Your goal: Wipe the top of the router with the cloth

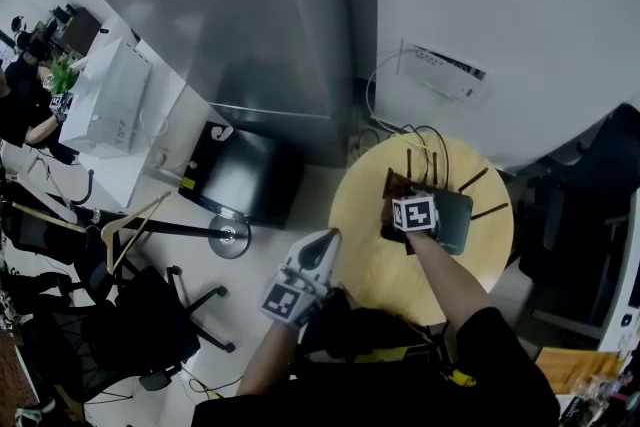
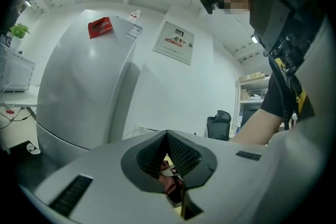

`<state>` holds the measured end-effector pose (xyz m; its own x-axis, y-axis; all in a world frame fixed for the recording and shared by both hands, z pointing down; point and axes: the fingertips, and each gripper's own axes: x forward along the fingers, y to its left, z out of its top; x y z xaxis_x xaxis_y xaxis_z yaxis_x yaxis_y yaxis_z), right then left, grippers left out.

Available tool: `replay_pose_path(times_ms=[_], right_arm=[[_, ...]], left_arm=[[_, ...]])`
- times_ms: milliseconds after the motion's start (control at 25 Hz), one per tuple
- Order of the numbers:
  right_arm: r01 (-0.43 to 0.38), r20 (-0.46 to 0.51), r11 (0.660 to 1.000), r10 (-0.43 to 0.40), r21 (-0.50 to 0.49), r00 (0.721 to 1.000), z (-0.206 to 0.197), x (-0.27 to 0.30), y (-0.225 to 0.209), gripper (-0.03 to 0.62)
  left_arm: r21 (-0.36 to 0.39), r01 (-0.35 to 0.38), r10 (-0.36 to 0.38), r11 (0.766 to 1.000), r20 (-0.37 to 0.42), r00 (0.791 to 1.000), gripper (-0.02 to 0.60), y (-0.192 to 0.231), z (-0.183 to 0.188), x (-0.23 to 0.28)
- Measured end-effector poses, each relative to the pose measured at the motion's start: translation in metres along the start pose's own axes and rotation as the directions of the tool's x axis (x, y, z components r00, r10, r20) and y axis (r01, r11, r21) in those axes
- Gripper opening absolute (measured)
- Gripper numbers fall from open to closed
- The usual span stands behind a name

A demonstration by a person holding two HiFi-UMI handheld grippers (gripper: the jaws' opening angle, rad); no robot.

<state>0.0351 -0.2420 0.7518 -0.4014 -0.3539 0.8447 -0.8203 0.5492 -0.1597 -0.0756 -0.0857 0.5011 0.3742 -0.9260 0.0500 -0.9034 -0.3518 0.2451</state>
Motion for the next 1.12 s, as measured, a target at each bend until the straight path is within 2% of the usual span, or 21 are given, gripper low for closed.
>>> replay_pose_path(times_ms=[120,240,400,720,1120], right_arm=[[0.074,0.034,0.982,-0.069,-0.175,0.997,0.013,-0.004,0.006,0.064],[0.109,0.037,0.957,-0.103,-0.268,0.994,0.014,-0.005,0.007,0.064],[0.161,0.045,0.956,-0.155,-0.244,0.987,0.015,-0.016,-0.009,0.064],[0.205,0.026,0.954,-0.204,-0.220,0.979,-0.001,-0.028,-0.038,0.064],[0.236,0.030,0.967,-0.234,-0.098,0.972,-0.020,-0.040,-0.083,0.064]], left_arm=[[-0.001,0.003,-0.003,1.000,-0.004,1.000,-0.006,0.002,-0.001,0.000],[-0.004,0.013,-0.013,1.000,-0.004,1.000,-0.006,0.004,-0.001,0.002],[-0.001,0.040,-0.040,0.999,-0.004,0.999,-0.006,0.001,0.000,0.008],[0.004,0.102,-0.102,0.995,0.008,0.995,-0.006,-0.012,0.004,0.028],[0.016,0.175,-0.175,0.984,-0.003,0.985,-0.006,-0.032,0.003,0.047]])
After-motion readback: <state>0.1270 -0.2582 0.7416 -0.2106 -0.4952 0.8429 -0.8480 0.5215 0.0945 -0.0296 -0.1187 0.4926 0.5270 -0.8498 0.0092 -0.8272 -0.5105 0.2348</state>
